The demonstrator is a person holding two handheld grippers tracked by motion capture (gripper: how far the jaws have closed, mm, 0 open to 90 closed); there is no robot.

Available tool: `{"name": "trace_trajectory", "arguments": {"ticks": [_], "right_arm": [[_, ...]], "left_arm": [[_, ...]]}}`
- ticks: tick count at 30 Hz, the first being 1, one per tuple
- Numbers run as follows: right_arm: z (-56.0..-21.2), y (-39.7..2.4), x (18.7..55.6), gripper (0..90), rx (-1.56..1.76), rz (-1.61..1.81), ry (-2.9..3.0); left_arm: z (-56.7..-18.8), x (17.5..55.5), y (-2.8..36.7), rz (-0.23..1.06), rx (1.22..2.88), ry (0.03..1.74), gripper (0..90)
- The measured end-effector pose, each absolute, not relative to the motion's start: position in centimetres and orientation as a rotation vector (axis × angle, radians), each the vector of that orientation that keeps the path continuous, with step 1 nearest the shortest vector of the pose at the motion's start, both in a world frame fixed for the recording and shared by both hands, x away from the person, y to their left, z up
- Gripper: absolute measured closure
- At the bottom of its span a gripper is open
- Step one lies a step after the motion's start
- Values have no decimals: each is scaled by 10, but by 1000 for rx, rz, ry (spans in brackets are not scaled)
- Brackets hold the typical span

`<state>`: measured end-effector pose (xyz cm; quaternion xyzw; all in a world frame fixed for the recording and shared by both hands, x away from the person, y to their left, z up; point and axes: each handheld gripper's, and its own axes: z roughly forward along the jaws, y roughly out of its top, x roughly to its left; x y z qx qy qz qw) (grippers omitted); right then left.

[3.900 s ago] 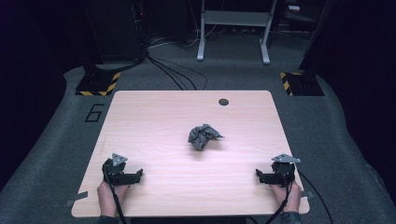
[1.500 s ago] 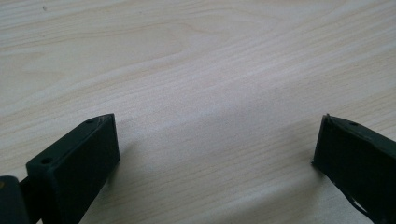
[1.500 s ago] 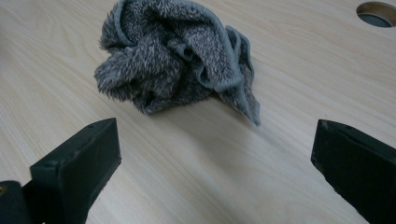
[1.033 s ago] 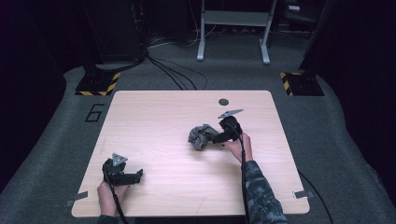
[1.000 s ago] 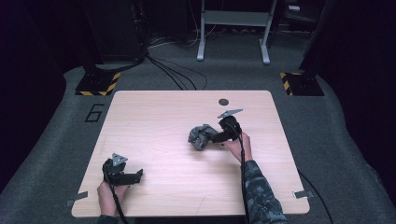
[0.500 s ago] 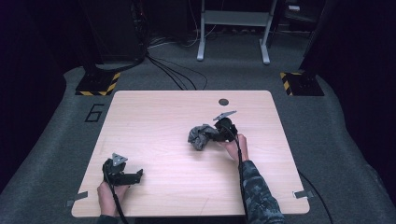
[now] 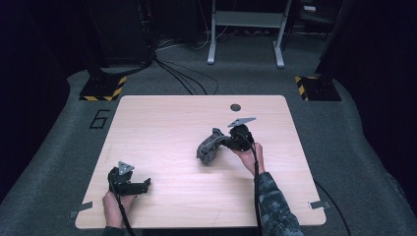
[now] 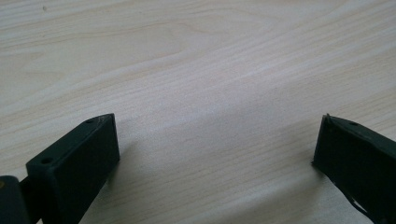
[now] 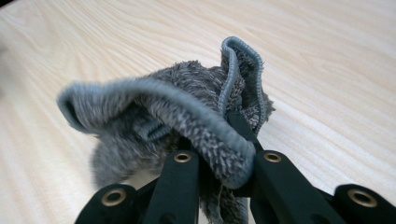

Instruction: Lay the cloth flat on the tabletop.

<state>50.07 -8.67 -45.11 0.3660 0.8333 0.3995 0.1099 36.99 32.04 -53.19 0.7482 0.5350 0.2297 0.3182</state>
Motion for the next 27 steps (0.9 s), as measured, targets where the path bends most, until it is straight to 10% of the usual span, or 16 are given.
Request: {"name": "trace_trajectory", "arguments": {"ticks": [15, 27], "right_arm": [[-399, -85, 439, 839, 1011, 1260, 2423], [-449, -72, 419, 832, 1065, 1187, 2567]], "left_arm": [[-532, 370, 320, 610, 1965, 1408, 1], [-532, 373, 314, 599, 1982, 1379, 0]]}}
